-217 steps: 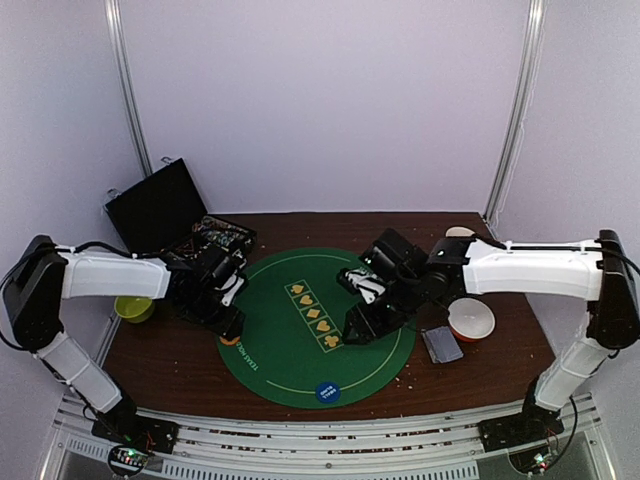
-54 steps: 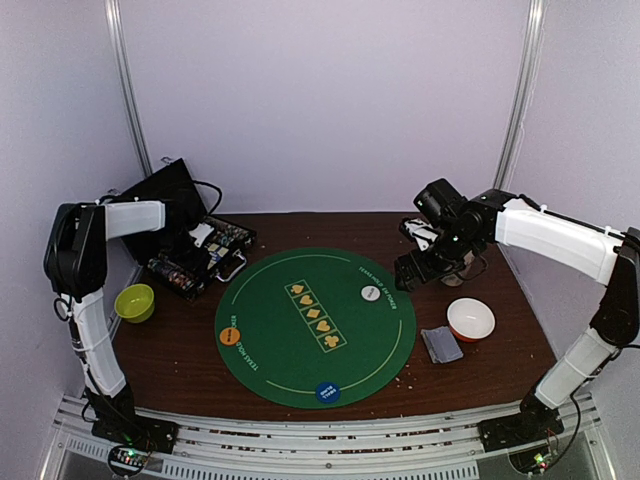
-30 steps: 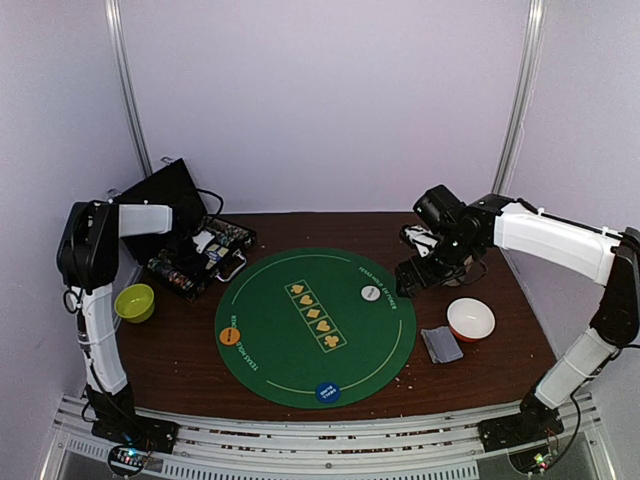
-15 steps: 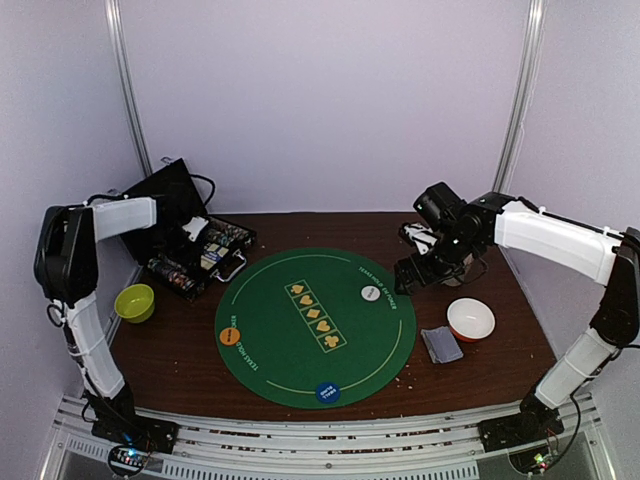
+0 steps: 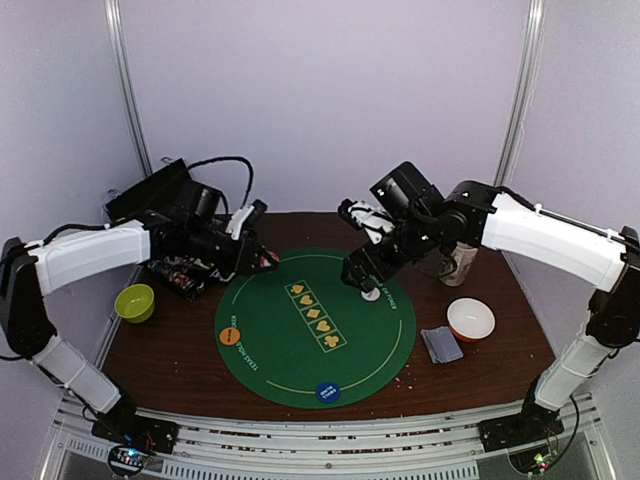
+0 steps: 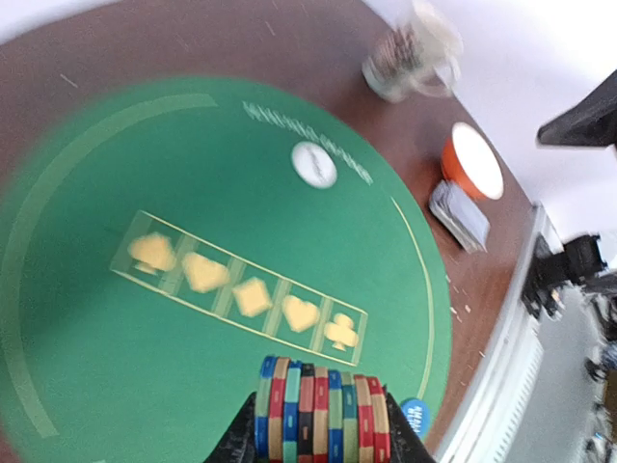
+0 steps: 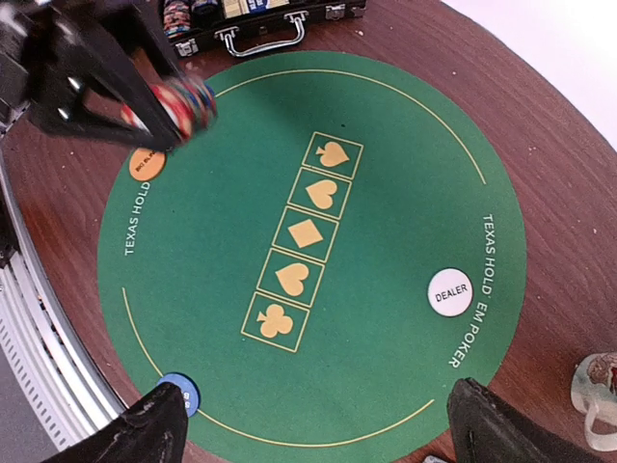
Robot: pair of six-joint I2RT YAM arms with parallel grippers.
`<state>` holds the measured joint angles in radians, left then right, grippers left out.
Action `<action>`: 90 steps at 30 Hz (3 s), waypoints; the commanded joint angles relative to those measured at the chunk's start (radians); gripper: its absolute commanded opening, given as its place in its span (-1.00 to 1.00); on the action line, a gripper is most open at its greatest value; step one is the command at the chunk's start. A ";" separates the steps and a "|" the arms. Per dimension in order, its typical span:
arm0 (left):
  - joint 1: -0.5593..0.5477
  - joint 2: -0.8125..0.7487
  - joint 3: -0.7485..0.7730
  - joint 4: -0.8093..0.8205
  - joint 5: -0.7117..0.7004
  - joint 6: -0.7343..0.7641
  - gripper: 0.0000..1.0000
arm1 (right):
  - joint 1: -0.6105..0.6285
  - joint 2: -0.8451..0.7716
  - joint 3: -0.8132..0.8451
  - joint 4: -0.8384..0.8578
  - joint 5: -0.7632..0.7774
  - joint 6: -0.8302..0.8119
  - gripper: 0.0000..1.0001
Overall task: Distribute texas hold em gaming equipment
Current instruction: Pass from the left arm to the right
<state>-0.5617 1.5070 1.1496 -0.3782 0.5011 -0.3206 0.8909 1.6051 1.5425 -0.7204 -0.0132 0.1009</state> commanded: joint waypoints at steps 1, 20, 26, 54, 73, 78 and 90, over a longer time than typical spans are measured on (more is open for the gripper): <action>-0.091 0.166 0.034 0.161 0.166 -0.089 -1.00 | -0.003 0.013 -0.048 0.044 -0.044 -0.014 0.92; -0.139 0.625 0.045 0.539 0.404 -0.394 -1.00 | 0.066 0.131 -0.399 0.621 -0.071 -0.394 0.81; -0.130 0.677 0.029 0.573 0.408 -0.437 -1.00 | 0.002 0.241 -0.383 0.711 -0.208 -0.504 0.75; -0.108 0.729 -0.005 0.638 0.423 -0.465 -1.00 | -0.021 0.407 -0.454 0.938 -0.171 -0.634 -0.33; -0.052 0.660 -0.016 0.574 0.439 -0.371 0.03 | -0.025 0.392 -0.393 0.656 -0.125 -0.530 -1.00; -0.025 0.636 -0.037 0.551 0.452 -0.337 0.12 | -0.032 0.409 -0.367 0.604 -0.110 -0.527 -1.00; 0.138 0.434 -0.127 0.361 0.322 -0.174 0.13 | 0.005 0.328 -0.420 0.426 -0.153 -0.448 -1.00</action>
<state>-0.4767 2.0140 1.0370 0.0742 0.9073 -0.5842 0.8761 1.9709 1.1927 -0.0856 -0.1761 -0.3840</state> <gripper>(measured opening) 0.564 0.408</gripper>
